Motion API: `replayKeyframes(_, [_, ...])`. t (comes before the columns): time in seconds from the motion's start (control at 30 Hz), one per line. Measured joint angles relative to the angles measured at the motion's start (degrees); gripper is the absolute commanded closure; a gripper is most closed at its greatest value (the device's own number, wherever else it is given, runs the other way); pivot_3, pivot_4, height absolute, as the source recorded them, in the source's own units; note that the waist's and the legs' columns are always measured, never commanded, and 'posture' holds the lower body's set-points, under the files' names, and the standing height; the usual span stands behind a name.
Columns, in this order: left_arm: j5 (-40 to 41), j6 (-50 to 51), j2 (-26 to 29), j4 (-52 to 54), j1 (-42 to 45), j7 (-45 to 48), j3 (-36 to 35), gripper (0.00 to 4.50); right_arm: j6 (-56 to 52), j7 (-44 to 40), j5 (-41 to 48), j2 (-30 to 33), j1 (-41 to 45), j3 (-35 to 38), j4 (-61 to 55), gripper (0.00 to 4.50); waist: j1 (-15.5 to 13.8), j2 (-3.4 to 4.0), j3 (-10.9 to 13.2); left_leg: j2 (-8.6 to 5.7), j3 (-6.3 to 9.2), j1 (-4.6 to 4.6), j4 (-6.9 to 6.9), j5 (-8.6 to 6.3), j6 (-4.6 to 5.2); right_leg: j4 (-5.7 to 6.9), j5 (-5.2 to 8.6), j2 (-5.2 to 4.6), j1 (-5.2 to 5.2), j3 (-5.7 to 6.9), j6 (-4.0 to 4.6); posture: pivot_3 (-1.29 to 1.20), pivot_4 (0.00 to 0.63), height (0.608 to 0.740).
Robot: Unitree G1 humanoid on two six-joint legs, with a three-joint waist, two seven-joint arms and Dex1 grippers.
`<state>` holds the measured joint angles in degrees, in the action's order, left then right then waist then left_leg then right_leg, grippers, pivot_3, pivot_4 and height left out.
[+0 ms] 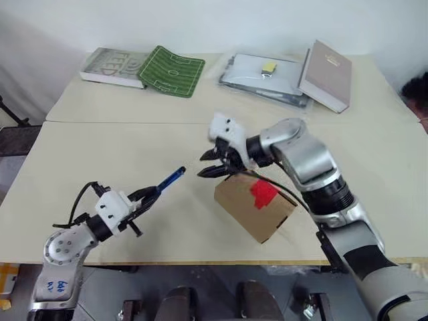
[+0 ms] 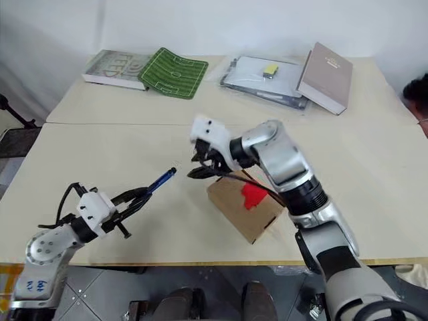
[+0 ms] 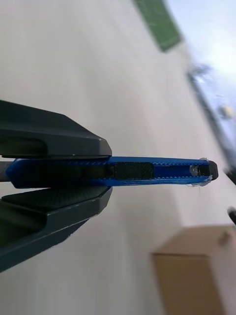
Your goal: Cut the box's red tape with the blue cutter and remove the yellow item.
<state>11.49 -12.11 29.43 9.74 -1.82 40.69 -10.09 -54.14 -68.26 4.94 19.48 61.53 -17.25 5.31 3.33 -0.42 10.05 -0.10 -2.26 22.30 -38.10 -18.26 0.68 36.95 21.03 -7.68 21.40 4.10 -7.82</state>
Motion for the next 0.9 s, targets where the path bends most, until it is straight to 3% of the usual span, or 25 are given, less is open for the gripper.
replayKeyframes(0.1, [-0.69, -3.64, -1.52, -2.45, 1.8, 0.0, 1.54, 4.07, -5.36, 1.21, 3.41, -0.86, 4.48, 2.59, 4.7, 0.01, -0.02, 0.0, 0.0, 0.01, 0.0, 0.0, -0.03, 0.0, 0.0, 0.04, 0.0, -0.01, 0.01, 0.07, 0.0, 0.0, 0.15, 0.74])
replayKeyframes(0.47, [-4.89, -13.92, -4.04, -10.89, 8.88, -3.27, 4.16, 4.07, -18.3, 0.96, 11.85, -2.25, 11.93, 0.85, 14.31, 0.01, -0.19, -0.01, 0.0, -0.1, 0.08, 0.06, -0.06, 0.01, 0.03, 0.06, -0.05, -0.16, 0.0, 0.31, 0.02, 0.0, 0.15, 0.74])
replayKeyframes(0.83, [-5.28, -16.31, -4.34, -11.29, 9.4, -5.07, 5.07, 4.07, -21.07, 4.81, 14.58, -5.87, 14.6, 0.51, 20.01, 0.01, -0.27, -0.01, 0.0, -0.11, 0.12, 0.08, -0.08, 0.02, 0.03, 0.08, -0.06, -0.17, 0.0, 0.35, 0.02, 0.0, 0.15, 0.74])
replayKeyframes(0.9, [-5.29, -16.38, -4.34, -11.28, 9.38, -5.33, 5.1, 4.07, -21.13, 5.44, 14.68, -6.16, 14.74, 0.49, 20.98, 0.57, -0.28, -0.01, 0.0, -0.11, 0.12, 0.08, -0.08, 0.02, 0.03, 0.08, -0.06, -0.17, 0.0, 0.35, 0.02, 0.0, 0.15, 0.74])
